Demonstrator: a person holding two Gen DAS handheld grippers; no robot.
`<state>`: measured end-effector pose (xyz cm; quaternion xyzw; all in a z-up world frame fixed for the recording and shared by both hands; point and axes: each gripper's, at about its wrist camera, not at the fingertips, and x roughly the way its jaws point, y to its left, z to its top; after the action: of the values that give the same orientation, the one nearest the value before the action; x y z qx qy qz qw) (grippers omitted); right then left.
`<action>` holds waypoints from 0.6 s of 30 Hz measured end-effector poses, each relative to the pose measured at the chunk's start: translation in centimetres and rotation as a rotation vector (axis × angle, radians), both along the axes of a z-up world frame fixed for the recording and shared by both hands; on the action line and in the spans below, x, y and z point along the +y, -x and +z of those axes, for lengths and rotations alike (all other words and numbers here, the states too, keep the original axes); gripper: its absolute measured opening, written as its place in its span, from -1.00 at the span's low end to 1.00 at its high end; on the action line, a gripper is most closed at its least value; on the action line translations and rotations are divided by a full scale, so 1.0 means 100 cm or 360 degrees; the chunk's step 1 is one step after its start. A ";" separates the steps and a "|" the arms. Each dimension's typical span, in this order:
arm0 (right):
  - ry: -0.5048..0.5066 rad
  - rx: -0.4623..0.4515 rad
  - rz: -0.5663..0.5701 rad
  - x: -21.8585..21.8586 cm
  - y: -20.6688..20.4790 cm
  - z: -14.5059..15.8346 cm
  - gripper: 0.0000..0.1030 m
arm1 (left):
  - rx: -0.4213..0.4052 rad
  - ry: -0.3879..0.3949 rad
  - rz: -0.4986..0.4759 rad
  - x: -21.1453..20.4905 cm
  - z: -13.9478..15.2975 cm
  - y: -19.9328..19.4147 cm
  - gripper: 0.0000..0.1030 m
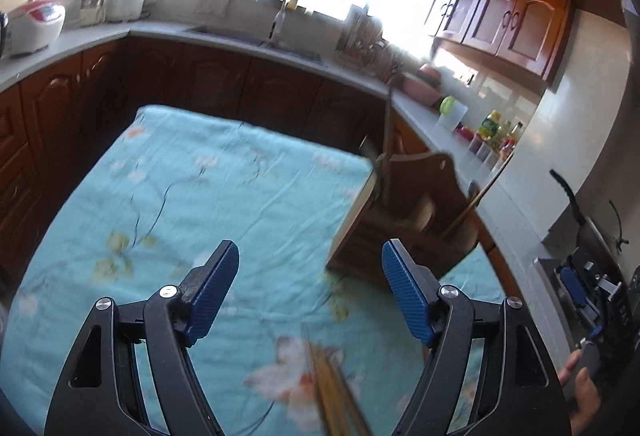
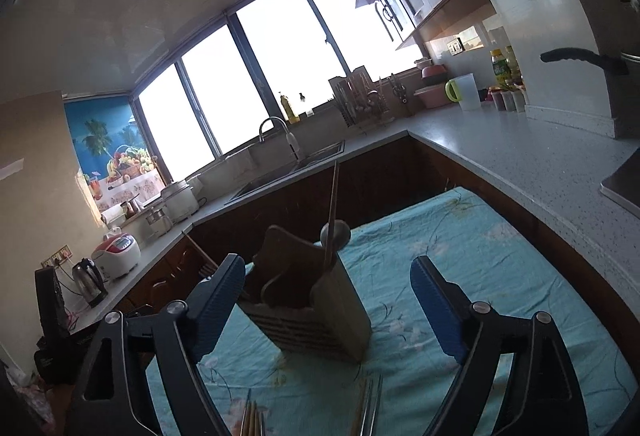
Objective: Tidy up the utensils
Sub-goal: 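Move both open grippers back over the remaining chopsticks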
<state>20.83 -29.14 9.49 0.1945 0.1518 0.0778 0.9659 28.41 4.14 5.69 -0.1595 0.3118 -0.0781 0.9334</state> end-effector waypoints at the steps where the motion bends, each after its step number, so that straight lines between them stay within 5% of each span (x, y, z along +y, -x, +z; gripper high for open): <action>1: 0.0010 0.0020 0.0000 0.001 0.005 -0.005 0.69 | 0.0025 0.0009 0.0006 0.002 -0.007 0.005 0.47; 11: 0.0087 0.0245 0.0008 0.003 0.040 -0.058 0.69 | 0.0254 0.0016 -0.0004 0.003 -0.063 0.047 0.47; 18: 0.0105 0.0337 0.0040 0.010 0.040 -0.076 0.67 | 0.0303 -0.0010 -0.0024 -0.002 -0.075 0.053 0.47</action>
<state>16.80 -28.14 1.91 0.1678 0.2578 0.0639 0.9494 23.14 3.91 -1.85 -0.1610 0.4005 -0.0685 0.8995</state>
